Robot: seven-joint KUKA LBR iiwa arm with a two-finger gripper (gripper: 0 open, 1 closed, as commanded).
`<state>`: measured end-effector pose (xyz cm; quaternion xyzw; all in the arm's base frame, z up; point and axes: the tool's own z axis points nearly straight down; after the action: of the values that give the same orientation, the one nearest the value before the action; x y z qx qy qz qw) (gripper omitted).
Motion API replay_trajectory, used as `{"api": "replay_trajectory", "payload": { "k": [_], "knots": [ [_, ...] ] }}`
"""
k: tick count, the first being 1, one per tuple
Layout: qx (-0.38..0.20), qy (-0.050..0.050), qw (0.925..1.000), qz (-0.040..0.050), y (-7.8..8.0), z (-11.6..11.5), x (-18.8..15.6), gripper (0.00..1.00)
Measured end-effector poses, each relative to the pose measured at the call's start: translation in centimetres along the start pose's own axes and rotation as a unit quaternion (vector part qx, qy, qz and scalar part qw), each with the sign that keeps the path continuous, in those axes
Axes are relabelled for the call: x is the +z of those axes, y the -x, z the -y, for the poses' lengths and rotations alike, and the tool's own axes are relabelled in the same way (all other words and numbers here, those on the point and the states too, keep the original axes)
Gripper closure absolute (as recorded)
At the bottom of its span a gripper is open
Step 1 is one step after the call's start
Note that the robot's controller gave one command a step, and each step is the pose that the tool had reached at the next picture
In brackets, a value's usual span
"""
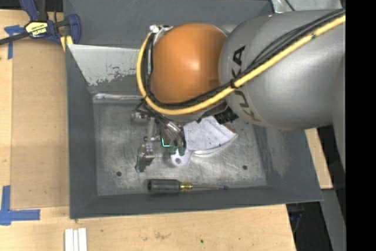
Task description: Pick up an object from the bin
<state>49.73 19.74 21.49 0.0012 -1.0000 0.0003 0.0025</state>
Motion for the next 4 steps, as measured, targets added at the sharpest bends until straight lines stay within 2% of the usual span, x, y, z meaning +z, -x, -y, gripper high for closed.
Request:
{"api": "replay_trajectory", "payload": {
  "k": [1, 2, 3, 4],
  "knots": [
    [0.001, 0.001, 1.0000, 0.0035, 0.2, 0.1, -0.4, 0.00],
    [0.002, 0.001, 1.0000, 0.0031, -0.6, 1.3, 10.0, 1.00],
    [0.002, 0.001, 1.0000, 0.0031, -0.6, 1.3, 10.0, 0.00],
    [0.002, 0.001, 1.0000, 0.0030, -0.6, 1.3, 10.0, 0.00]
  ]
}}
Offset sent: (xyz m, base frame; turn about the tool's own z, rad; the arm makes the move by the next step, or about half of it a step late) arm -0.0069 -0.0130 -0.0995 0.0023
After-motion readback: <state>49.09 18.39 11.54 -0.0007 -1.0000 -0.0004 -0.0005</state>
